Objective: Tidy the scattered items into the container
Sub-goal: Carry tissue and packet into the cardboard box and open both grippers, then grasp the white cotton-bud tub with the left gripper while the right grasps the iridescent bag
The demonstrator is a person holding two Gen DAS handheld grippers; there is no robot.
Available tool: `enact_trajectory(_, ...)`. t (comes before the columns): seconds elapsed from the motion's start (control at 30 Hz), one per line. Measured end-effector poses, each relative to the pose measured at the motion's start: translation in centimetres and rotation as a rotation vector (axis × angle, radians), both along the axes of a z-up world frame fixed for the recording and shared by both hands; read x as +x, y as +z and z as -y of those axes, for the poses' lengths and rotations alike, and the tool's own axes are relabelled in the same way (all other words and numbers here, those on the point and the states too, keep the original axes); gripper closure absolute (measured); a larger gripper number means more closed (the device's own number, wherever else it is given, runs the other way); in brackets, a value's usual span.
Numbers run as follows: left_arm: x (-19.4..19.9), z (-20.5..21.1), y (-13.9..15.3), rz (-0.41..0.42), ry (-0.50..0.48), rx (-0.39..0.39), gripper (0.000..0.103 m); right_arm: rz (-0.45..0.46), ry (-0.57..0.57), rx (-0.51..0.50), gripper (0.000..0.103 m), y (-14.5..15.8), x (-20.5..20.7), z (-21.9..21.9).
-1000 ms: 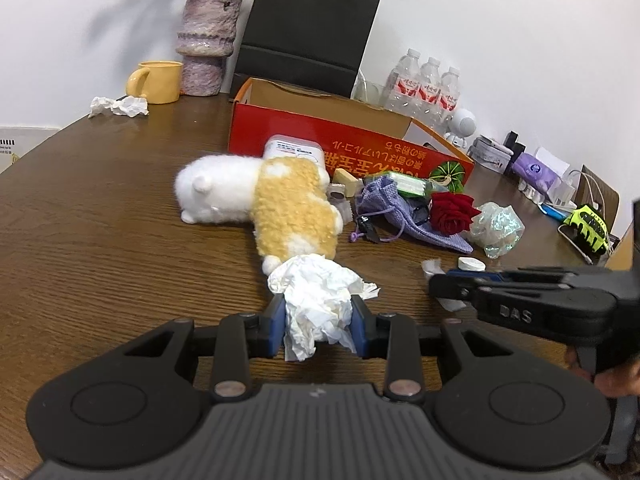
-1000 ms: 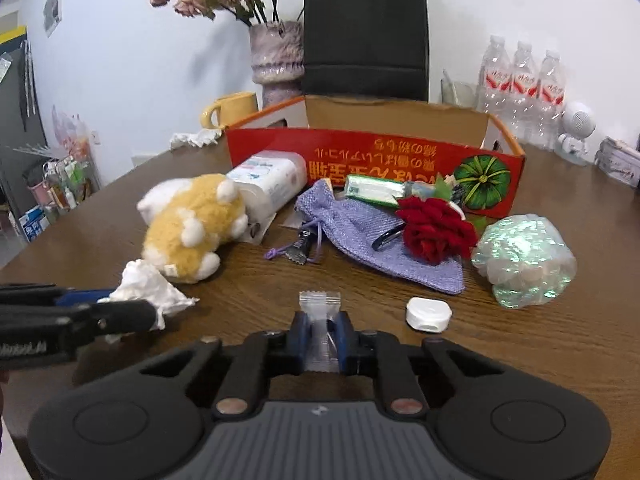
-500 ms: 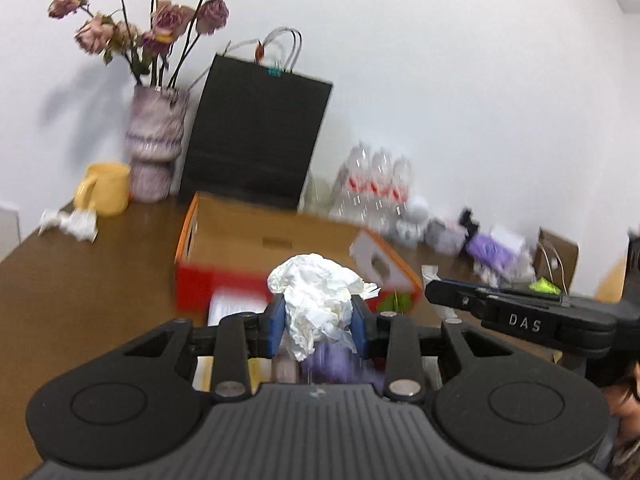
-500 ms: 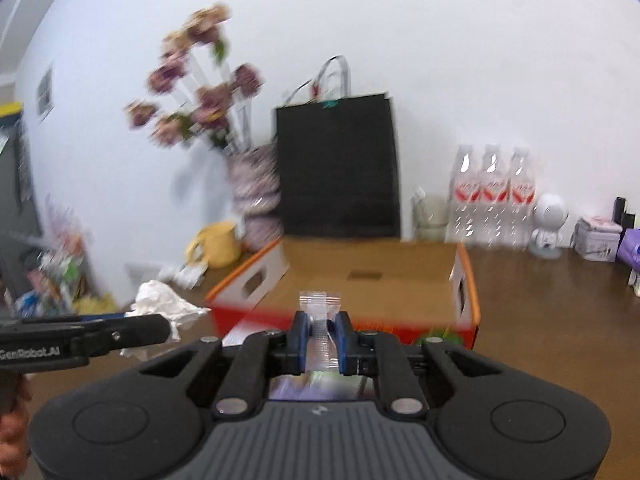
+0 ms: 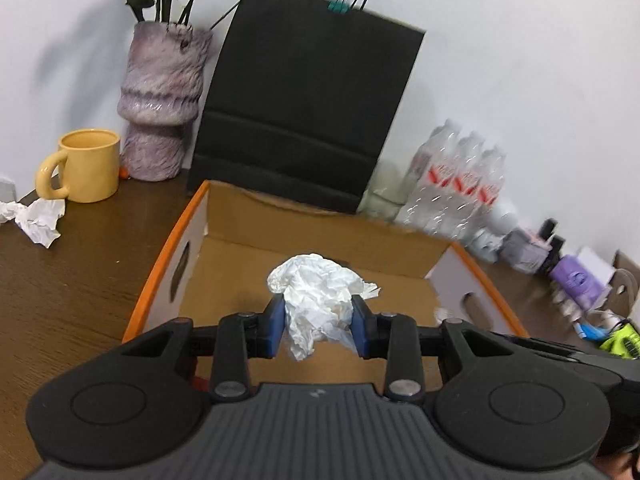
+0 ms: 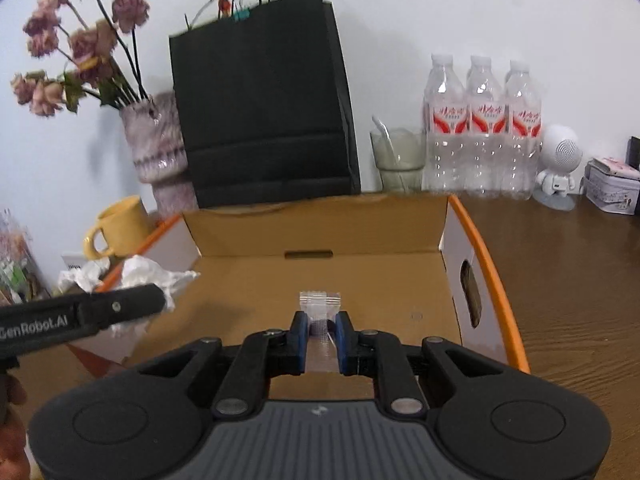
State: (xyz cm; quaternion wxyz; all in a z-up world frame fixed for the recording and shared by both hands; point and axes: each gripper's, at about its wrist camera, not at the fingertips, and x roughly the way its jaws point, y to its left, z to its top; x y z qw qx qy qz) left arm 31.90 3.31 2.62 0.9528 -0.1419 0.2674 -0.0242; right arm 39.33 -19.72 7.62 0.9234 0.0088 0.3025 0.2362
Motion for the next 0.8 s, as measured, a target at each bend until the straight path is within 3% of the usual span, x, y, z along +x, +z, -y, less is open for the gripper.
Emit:
enact_trajectory(0.03,0.1,-0.1,-0.2,-0.005,-0.005,-0.003,0.066,-0.007,-0.003,-0.002,0.089,-0.2,0.2,0.0)
enact_trajectory(0.1,0.2,0.0,-0.2,-0.010,0.000,0.007,0.049,-0.025,-0.006,0.008,0.087,-0.4,0.3,0.2)
enact_trajectory(0.13,0.1,0.1,-0.2,-0.014,0.010,0.023,0.026,-0.033,-0.009,0.007,0.085,-0.4,0.3,0.2)
enact_trajectory(0.17,0.0,0.4,-0.1,-0.013,0.021,0.040,0.007,-0.040,-0.012,-0.001,0.067,-0.2,0.3,0.2)
enact_trajectory(0.2,-0.2,0.5,0.0,-0.009,0.034,0.063,0.001,-0.045,-0.018,-0.014,0.054,-0.1,0.3,0.2)
enact_trajectory(0.23,-0.3,0.7,0.2,-0.006,0.042,0.081,0.000,-0.041,-0.025,-0.032,0.027,0.1,0.1,0.2)
enact_trajectory(0.27,-0.5,0.8,0.5,-0.003,0.048,0.093,0.000,-0.028,-0.029,-0.050,0.013,0.4,-0.2,0.3)
enact_trajectory(0.43,-0.7,0.2,1.0,-0.017,0.055,0.072,0.000,0.015,-0.035,-0.084,0.005,1.9,-1.2,0.6)
enact_trajectory(0.8,-1.0,0.3,1.5,-0.024,0.041,0.061,0.000,0.011,-0.025,-0.086,0.005,2.6,-1.5,0.9)
